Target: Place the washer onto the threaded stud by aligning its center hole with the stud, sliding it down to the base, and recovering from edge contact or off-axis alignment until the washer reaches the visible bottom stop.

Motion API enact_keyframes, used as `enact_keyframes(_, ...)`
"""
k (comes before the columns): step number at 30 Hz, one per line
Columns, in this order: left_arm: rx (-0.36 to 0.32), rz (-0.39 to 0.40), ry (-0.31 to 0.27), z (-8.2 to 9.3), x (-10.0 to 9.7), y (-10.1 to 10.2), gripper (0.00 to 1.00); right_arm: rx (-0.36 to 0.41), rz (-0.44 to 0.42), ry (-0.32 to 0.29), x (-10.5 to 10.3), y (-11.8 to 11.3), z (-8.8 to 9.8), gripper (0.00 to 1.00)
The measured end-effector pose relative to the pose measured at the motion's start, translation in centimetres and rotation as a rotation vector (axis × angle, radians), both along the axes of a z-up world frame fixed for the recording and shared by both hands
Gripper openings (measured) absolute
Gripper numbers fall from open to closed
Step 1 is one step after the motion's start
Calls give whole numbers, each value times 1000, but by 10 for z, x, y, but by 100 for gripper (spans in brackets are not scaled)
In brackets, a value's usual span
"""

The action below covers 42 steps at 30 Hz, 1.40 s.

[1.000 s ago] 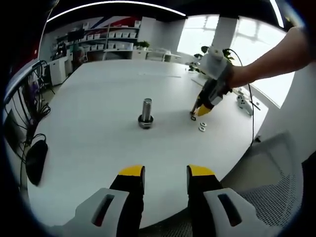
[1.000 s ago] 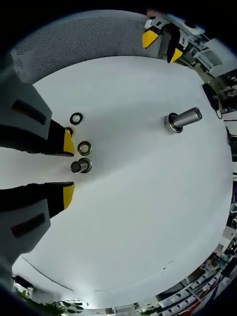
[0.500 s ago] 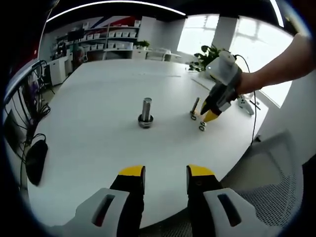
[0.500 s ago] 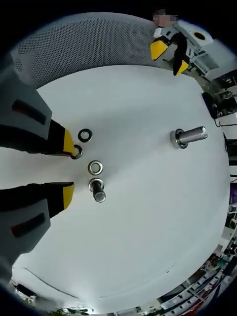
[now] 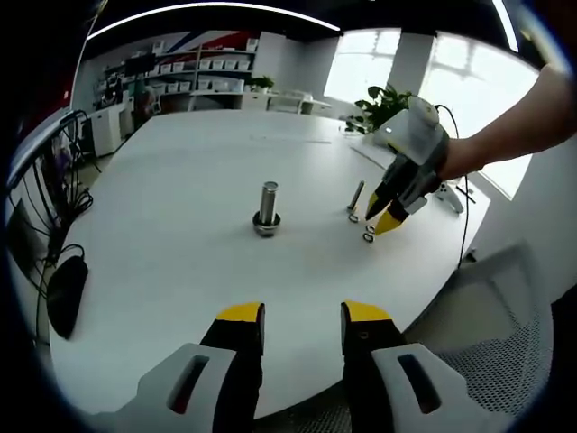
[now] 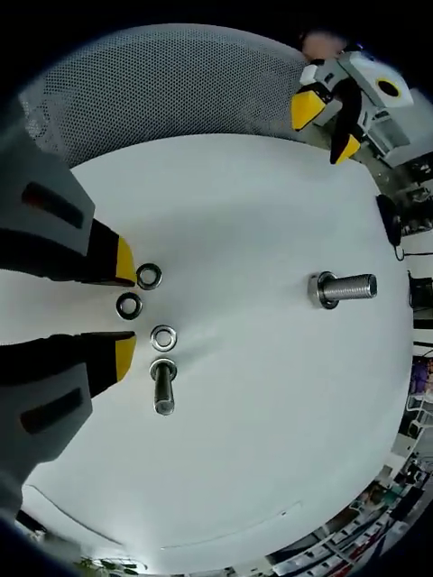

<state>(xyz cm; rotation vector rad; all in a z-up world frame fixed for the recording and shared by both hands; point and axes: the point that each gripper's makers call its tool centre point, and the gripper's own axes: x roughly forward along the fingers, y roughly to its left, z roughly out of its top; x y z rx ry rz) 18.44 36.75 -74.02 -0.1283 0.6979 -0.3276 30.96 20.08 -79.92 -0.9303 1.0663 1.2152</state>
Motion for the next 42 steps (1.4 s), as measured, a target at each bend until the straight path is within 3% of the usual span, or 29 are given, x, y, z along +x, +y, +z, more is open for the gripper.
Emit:
enact_keyframes(8, -4, -3, -4, 1, 0, -1, 32, -12, 83, -21, -1, -1, 0, 20)
enact_keyframes(12, -1, -5, -3, 0, 0, -1, 32, -36, 270, -54, -7, 1, 0, 16)
enact_keyframes(16, -5, -8, -3, 1, 0, -2, 32, -30, 202, 0, -3, 1, 0, 16)
enact_keyframes(19, -3, -12, -5, 1, 0, -2, 32, -60, 274, -13, -5, 0, -1, 16)
enact_keyframes(30, -9, -6, -2, 1, 0, -2, 31, -183, 233, -44, -6, 2, -3, 16)
enact_keyframes(42, -12, -4, -3, 1, 0, -2, 32, -206, 181, -81, -6, 0, -2, 15)
